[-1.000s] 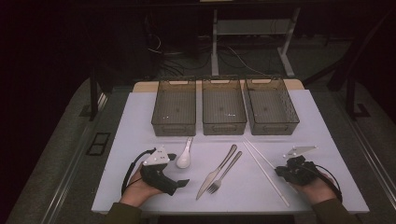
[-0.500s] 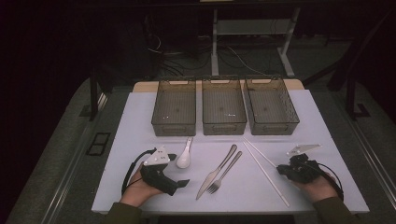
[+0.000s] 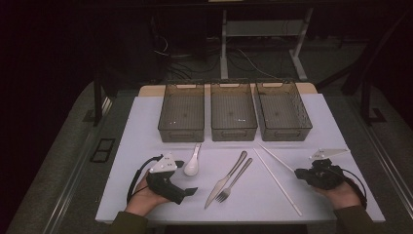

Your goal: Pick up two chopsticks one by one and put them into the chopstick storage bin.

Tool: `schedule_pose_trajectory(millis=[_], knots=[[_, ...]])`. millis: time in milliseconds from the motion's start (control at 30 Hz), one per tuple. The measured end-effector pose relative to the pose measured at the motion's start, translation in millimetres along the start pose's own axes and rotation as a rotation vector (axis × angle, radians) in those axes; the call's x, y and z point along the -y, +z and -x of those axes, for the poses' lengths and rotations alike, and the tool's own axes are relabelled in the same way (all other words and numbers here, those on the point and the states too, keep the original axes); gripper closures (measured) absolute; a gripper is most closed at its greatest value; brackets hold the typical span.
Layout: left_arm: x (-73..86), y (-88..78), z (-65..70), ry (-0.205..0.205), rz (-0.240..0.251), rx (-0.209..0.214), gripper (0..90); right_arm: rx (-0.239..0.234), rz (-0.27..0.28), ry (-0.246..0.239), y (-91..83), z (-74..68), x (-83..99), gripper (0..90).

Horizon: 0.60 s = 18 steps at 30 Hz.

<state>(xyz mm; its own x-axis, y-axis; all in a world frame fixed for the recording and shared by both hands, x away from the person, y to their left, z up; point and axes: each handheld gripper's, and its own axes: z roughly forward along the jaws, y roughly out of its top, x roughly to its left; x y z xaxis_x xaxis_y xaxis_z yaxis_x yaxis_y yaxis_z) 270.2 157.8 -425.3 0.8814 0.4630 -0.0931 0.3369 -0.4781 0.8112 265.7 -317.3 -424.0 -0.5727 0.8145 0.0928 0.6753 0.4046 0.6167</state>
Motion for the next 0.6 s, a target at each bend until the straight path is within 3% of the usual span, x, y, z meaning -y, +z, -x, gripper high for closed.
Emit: schedule_pose_trajectory(millis=[367,600], knots=[[0.2,0.3,0.0,0.002,-0.004,0.004,0.0,-0.081,0.101,0.033,-24.3,12.7,3.5,84.8],[0.5,1.6,-0.2,-0.003,-0.007,0.006,0.0,-0.105,0.128,0.012,-32.0,11.2,2.0,84.8]])
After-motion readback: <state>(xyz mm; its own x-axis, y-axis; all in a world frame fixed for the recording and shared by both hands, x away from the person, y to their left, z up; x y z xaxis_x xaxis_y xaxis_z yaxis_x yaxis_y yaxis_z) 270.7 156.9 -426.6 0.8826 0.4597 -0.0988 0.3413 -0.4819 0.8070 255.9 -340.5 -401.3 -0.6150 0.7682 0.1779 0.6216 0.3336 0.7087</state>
